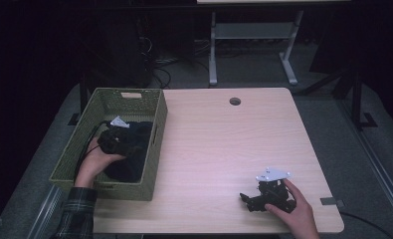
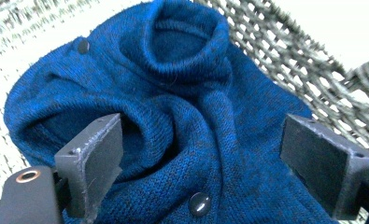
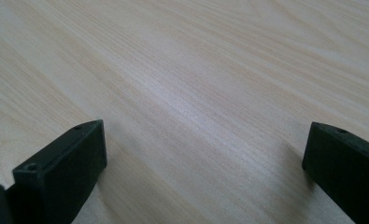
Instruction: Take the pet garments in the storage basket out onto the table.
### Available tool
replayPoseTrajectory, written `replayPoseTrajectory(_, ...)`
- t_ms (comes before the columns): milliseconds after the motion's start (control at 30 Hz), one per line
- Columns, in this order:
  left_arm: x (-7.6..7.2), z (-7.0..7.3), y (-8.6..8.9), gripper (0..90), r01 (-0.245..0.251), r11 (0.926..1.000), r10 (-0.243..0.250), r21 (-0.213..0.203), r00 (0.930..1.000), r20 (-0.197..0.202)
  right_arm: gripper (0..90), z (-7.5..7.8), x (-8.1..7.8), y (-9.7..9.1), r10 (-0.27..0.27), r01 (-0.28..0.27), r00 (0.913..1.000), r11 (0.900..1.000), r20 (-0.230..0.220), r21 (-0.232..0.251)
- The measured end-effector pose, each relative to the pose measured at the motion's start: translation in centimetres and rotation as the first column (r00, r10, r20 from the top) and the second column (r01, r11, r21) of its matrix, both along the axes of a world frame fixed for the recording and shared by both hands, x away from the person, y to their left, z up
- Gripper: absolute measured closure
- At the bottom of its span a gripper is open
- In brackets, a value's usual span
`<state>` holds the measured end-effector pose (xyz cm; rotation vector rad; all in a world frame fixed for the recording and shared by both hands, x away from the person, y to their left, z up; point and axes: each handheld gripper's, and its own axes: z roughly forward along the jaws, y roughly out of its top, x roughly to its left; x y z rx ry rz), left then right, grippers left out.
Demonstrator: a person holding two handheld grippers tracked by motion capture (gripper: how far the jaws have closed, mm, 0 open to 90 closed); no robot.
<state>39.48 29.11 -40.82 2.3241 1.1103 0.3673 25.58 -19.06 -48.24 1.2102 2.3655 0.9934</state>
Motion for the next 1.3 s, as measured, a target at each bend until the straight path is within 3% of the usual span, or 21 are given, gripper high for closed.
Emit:
replayPoseTrajectory(133,0.2,-1.1,-0.2,13.3,0.007,0.9992,-0.004,0.039,0.9983,-0.059,0.0,0.0,0.0,0.0,0.001,-0.001,1.0,1.0,0.0,0.0)
replayPoseTrajectory(267,0.2,-1.5,-0.5,13.7,0.002,0.9976,0.002,0.07,0.9982,-0.06,0.0,0.0,0.0,0.0,0.0,0.0,1.0,1.0,0.0,0.0)
replayPoseTrajectory(533,0.4,-2.3,-0.8,14.4,0.009,0.993,0.004,0.118,0.9943,-0.107,0.0,0.0,0.0,0.0,0.001,-0.001,1.0,1.0,-0.001,0.0)
replayPoseTrajectory(600,0.4,-2.3,-0.8,18.7,-0.006,0.9923,0.022,0.123,0.9919,-0.125,0.0,0.0,0.0,0.0,0.001,-0.001,1.0,1.0,-0.001,0.0)
replayPoseTrajectory(667,0.4,-2.1,-0.6,28.5,-0.03,0.9935,0.046,0.109,0.9889,-0.141,0.0,0.0,0.0,0.0,0.002,-0.002,1.0,1.0,-0.001,0.0)
replayPoseTrajectory(733,0.3,-1.8,-0.4,48.8,-0.044,0.9944,0.058,0.096,0.9871,-0.149,0.0,0.0,0.0,0.0,0.001,-0.001,1.0,1.0,-0.001,0.0)
replayPoseTrajectory(833,0.4,-1.5,-0.2,62.5,-0.054,0.9952,0.067,0.082,0.9834,-0.169,0.0,0.0,0.0,0.0,0.002,-0.002,1.0,1.0,-0.001,0.0)
replayPoseTrajectory(933,0.5,-1.0,0.2,64.4,-0.078,0.9954,0.087,0.055,0.9806,-0.176,0.0,0.0,0.0,0.0,0.001,-0.001,1.0,1.0,-0.001,0.0)
replayPoseTrajectory(1133,0.2,0.1,0.8,64.0,-0.097,0.9953,0.094,-0.009,0.9854,-0.141,0.0,0.0,0.0,0.0,0.002,-0.002,1.0,1.0,-0.001,0.001)
replayPoseTrajectory(1300,0.0,1.1,1.7,64.3,-0.117,0.9903,0.109,-0.074,0.9885,-0.105,0.0,0.0,0.0,0.0,0.002,-0.002,1.0,1.0,-0.002,0.001)
